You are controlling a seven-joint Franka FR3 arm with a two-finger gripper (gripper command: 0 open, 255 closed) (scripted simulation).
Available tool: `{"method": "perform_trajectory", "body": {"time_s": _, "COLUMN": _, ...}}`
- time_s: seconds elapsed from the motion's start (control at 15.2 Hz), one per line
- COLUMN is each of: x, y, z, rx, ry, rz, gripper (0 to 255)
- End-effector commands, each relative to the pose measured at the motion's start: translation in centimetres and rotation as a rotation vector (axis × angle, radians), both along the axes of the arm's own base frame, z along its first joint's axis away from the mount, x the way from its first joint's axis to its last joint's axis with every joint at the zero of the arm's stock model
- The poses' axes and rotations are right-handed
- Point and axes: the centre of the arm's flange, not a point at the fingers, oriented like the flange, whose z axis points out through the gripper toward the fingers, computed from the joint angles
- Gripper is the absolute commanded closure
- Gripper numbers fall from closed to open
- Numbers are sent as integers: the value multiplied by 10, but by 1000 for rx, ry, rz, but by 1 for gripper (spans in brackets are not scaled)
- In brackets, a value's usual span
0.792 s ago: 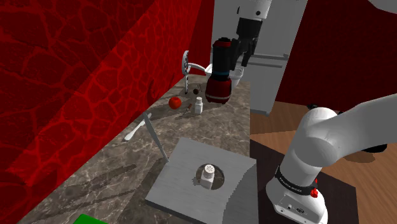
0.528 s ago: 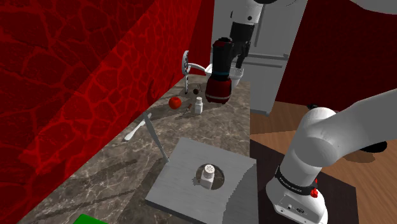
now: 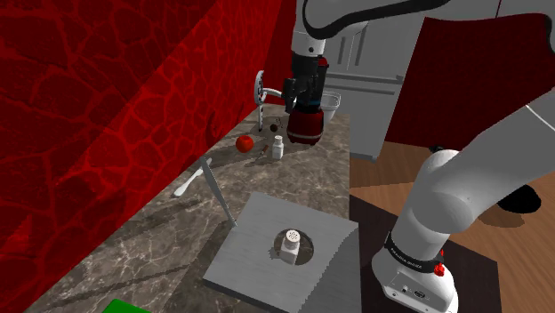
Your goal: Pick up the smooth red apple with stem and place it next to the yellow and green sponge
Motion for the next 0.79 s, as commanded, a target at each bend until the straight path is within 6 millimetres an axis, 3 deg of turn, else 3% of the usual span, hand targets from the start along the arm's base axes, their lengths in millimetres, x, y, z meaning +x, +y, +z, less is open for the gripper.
{"method": "perform_trajectory", "body": {"time_s": 0.0, "x": 22, "y": 1, "z": -14, "rx": -9, "ry": -1, "rz": 9, "gripper": 0}}
{"method": "perform_trajectory", "body": {"time_s": 0.73, "x": 145, "y": 6, "z": -91, "rx": -61, "ry": -1, "rz": 57, "gripper": 0}}
